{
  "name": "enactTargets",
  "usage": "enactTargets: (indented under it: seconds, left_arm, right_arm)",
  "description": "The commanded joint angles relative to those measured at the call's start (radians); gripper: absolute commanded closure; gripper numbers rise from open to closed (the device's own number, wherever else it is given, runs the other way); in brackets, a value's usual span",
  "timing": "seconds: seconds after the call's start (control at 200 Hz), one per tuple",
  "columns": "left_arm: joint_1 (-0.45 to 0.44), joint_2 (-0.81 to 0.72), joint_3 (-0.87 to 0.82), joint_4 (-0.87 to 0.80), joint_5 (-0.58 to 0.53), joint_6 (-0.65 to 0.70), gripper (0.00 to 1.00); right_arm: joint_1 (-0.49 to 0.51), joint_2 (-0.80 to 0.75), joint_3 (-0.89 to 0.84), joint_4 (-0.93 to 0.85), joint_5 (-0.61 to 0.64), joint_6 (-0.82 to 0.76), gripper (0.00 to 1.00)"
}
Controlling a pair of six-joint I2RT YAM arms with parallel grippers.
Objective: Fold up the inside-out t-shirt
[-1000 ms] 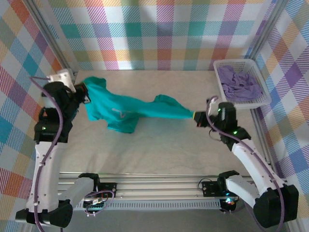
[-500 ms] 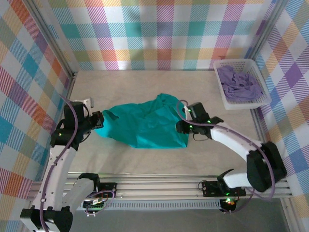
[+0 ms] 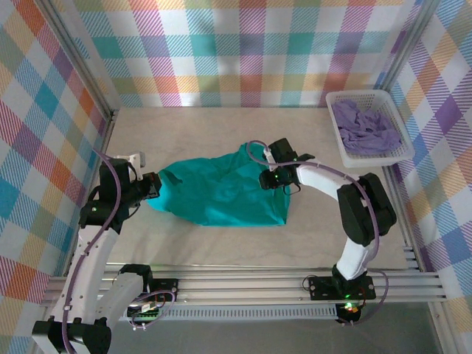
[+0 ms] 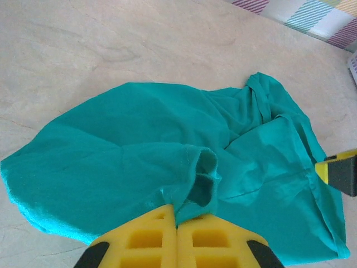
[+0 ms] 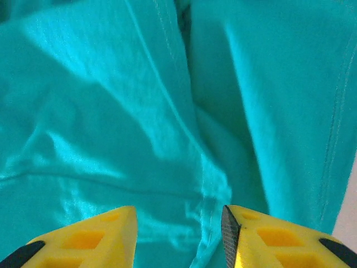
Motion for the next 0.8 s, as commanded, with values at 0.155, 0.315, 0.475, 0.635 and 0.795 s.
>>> enactTargets:
  seconds: [0.155, 0.315, 0.475, 0.635, 0.795]
  left_arm:
    - [0.011, -0.022, -0.022, 0.046, 0.019, 0.001, 1.0]
    - [0.01, -0.02, -0.02, 0.049, 0.018, 0.002, 1.0]
    - [0.011, -0.016, -0.021, 0.05, 0.019, 0.004, 1.0]
    - [0.011, -0.011, -0.019, 0.054, 0.022, 0.004, 1.0]
    - [0.009, -0.007, -0.02, 0.053, 0.025, 0.004, 1.0]
  right_arm:
    - [-0.02, 0.146, 0.217, -0.113, -0.073, -0.118, 0.58]
    - [-0.022, 0.188, 0.259, -0.167, -0.05, -0.136, 0.6]
    - [-0.053, 0.199, 0.253, -0.213, -0.078, -0.138, 0.59]
    - [-0.06, 0.212, 0.234, -0.224, -0.086, -0.138, 0.58]
    - [-0.071, 0.23, 0.241, -0.226, -0.105, -0.137, 0.58]
